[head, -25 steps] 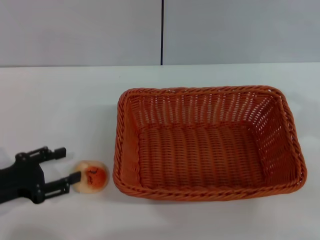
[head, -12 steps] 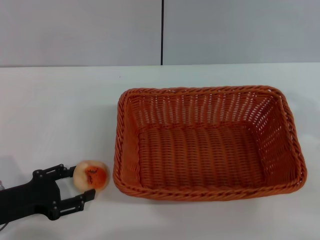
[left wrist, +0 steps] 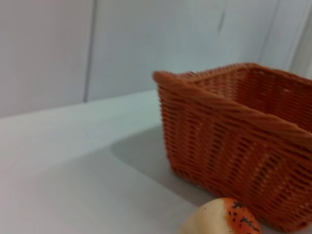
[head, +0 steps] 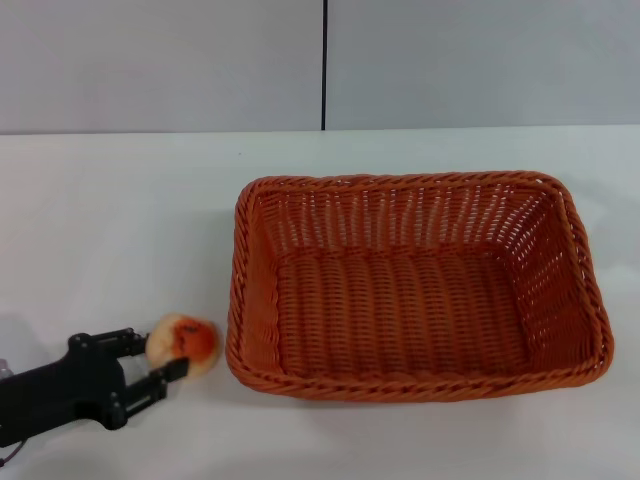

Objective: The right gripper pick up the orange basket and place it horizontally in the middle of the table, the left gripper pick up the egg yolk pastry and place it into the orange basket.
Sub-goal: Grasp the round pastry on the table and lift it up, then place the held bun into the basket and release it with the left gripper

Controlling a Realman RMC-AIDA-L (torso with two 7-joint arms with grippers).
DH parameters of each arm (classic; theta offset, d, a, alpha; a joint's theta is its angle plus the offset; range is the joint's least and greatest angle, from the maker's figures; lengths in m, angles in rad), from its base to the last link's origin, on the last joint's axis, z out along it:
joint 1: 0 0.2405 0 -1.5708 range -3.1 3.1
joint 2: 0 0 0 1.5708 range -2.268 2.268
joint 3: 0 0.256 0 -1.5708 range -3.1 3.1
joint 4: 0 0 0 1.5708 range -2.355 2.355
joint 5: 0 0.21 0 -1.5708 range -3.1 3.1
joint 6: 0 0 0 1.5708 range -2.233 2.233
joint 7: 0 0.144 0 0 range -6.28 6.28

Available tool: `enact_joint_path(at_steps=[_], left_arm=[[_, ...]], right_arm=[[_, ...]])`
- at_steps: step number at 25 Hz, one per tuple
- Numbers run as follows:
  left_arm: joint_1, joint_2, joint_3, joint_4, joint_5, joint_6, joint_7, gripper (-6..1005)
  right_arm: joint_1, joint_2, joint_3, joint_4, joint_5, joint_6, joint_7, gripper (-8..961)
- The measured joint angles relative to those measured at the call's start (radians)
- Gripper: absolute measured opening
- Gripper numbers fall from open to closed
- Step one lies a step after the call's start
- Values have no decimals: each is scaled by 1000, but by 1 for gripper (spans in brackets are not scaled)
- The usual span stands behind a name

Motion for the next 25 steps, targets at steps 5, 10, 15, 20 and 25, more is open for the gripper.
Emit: enact_joint_path(at_steps=[5,10,15,20,25], left_arm=[[17,2,-45,-5,-23,4,31,404],[30,7,-101,7,-31,12,24,306],[40,30,-311,32,-48,120,25,268],[10,67,-357,33,-106,374,3,218],[-40,45,-280,24,-126,442,-7,175]], right_arm=[[-6,-1,1,3,-4,0,-8,608],[-10,0,6,9,-4,3,-10,609],[-10,0,14,13,-2,14,-10,609],[-2,0,12,14,-1,15,-10,609],[5,1,5,18,0,16,-10,608]])
